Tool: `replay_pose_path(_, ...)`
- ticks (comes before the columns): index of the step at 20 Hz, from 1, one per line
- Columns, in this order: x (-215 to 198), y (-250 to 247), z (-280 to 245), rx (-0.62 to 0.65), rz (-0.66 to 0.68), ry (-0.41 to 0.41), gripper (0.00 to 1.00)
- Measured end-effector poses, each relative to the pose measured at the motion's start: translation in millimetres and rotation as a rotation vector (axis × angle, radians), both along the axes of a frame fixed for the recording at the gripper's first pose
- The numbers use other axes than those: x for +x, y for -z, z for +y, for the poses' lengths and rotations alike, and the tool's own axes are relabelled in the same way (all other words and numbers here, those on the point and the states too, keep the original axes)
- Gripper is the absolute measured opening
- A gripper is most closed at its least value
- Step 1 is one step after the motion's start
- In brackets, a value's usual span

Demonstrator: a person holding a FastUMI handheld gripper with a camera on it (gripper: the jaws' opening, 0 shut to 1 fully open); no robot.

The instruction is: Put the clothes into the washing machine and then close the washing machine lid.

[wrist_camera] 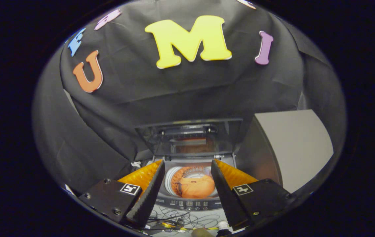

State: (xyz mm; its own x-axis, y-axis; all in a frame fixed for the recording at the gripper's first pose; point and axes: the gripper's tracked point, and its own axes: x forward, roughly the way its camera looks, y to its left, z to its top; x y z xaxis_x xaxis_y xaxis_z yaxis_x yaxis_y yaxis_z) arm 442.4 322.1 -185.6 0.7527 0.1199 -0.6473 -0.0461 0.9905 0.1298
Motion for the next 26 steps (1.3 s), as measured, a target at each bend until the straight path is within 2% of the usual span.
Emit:
replay_pose_path(7, 88, -31, 7, 0.007, -0.064, -0.029, 0.91)
replay_pose_path(16, 183, -3, 27, -0.003, -0.034, -0.046, 0.91)
replay_pose_path(20, 211, 24, 29, -0.020, 0.005, -0.029, 0.91)
replay_pose_path(26, 222, 61, 28, -0.057, 0.074, -0.019, 0.91)
